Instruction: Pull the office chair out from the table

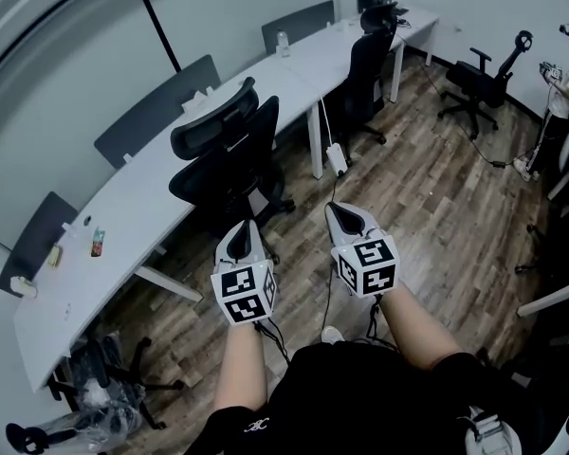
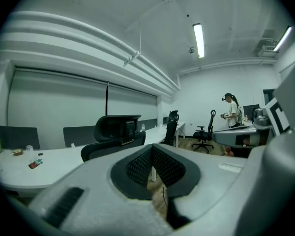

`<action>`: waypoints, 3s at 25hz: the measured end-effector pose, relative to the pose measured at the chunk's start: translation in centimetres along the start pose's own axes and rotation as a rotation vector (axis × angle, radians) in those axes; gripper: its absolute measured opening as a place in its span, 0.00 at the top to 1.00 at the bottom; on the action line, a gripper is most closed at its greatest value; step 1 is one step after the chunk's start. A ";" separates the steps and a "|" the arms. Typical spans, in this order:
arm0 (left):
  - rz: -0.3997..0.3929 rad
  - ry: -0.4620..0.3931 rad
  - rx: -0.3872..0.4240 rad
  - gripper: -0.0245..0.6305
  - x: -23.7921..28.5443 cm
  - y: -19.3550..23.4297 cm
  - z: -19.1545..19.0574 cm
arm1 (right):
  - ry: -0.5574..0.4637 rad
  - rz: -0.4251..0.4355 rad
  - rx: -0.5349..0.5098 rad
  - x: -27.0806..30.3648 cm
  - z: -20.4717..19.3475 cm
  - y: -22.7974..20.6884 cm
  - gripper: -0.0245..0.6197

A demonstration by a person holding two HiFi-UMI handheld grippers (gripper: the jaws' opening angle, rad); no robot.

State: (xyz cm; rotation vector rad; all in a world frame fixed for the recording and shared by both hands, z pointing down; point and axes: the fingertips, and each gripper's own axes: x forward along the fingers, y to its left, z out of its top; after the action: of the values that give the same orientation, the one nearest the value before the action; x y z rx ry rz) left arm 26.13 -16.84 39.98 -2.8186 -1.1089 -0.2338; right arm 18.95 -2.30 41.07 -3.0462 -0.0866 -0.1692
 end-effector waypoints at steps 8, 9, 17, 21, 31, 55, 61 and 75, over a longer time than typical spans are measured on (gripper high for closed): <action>0.041 0.003 -0.006 0.95 5.7 2.4 0.4 | 0.017 0.025 -0.024 6.2 0.7 -2.2 0.95; 0.046 0.003 -0.006 0.95 6.3 2.7 0.4 | 0.019 0.030 -0.029 6.9 0.7 -2.3 0.95; 0.065 0.024 0.004 0.95 10.0 4.8 0.2 | 0.039 0.039 -0.010 11.4 0.2 -3.7 0.95; 0.083 0.035 0.017 0.95 10.2 6.2 -0.2 | 0.048 0.042 0.000 13.0 -0.1 -3.5 0.95; 0.146 0.064 -0.002 0.95 9.4 8.6 -1.9 | 0.065 0.077 -0.018 15.2 -0.3 -2.9 0.95; 0.445 0.103 0.084 0.95 18.4 14.1 0.3 | 0.078 0.342 -0.172 31.0 2.3 -7.3 0.95; 0.465 0.160 0.216 0.93 21.6 16.3 -0.1 | 0.059 0.465 -0.296 35.7 3.5 -7.4 0.95; 0.389 0.524 0.750 0.57 27.7 22.4 -3.5 | 0.080 0.645 -0.937 46.5 0.5 -9.3 0.64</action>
State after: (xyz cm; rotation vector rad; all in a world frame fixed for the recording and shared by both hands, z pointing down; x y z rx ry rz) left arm 61.12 -15.19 47.49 -2.0558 -0.3942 -0.3886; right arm 64.58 9.35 46.59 -3.6937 1.3093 -0.3553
